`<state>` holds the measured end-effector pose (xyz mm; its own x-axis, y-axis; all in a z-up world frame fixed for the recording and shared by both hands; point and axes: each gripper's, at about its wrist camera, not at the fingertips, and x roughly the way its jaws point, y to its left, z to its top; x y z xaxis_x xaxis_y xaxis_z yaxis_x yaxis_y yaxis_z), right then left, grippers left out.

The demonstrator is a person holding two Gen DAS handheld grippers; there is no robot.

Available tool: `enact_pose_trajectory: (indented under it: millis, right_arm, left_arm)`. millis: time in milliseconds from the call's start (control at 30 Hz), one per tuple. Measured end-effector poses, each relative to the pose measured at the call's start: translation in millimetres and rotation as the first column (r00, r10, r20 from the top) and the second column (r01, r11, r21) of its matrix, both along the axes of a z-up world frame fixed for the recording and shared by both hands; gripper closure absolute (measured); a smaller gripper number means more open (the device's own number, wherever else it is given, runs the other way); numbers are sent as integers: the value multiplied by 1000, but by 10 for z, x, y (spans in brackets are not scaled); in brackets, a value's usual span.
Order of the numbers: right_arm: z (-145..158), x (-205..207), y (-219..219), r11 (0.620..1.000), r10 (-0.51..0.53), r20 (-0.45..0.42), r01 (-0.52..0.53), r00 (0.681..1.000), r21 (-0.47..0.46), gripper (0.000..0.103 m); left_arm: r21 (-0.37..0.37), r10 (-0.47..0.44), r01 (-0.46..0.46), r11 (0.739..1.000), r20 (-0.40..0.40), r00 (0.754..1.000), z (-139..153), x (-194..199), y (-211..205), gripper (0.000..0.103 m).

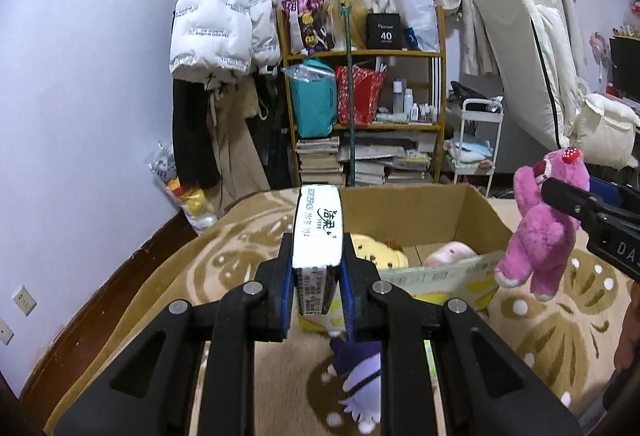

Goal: Organize soft objects
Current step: 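Lift the black-and-white box and pink bear and carry them over the box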

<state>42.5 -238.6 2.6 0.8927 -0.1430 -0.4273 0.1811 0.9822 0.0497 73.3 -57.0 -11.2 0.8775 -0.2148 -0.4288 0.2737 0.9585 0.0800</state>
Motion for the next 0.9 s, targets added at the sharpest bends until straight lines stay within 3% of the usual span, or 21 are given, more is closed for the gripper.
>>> enact_pose_trajectory:
  millis: [367, 600, 900]
  right_arm:
    - [36, 299, 8, 998, -17, 17, 18, 1000, -62, 46]
    - [-94, 554, -42, 998, -7, -18, 6, 1000, -68, 46]
    - [-268, 802, -71, 996, 9, -33, -12, 999, -86, 46]
  left_arm:
    - [32, -26, 24, 999, 64, 998, 87, 338, -226, 84]
    - [73, -9, 7, 997, 23, 1000, -110, 604, -353, 84]
    - [70, 1, 4, 998, -71, 997, -364, 843, -378, 84]
